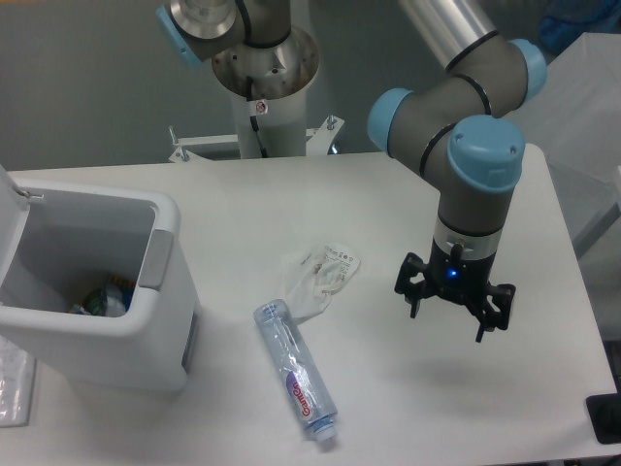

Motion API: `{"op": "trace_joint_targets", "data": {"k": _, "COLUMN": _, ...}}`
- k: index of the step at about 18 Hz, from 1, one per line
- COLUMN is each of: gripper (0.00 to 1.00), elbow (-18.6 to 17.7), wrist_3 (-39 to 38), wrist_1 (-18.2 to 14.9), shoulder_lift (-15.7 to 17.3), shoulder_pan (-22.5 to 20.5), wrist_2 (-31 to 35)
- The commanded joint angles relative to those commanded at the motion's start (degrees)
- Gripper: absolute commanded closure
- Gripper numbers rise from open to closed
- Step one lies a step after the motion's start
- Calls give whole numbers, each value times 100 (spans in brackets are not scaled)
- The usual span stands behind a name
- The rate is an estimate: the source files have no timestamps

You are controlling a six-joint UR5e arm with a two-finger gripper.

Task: Open the trash can

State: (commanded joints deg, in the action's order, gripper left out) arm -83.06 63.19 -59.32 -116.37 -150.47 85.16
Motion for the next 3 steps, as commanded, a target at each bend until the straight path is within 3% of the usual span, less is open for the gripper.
{"op": "trace_joint_targets", "data": {"k": 3, "gripper": 0, "elbow": -26, "wrist_3": 9, "wrist_1": -10, "shoulder_lift": -9, "shoulder_pan": 9, "wrist_2": 45}}
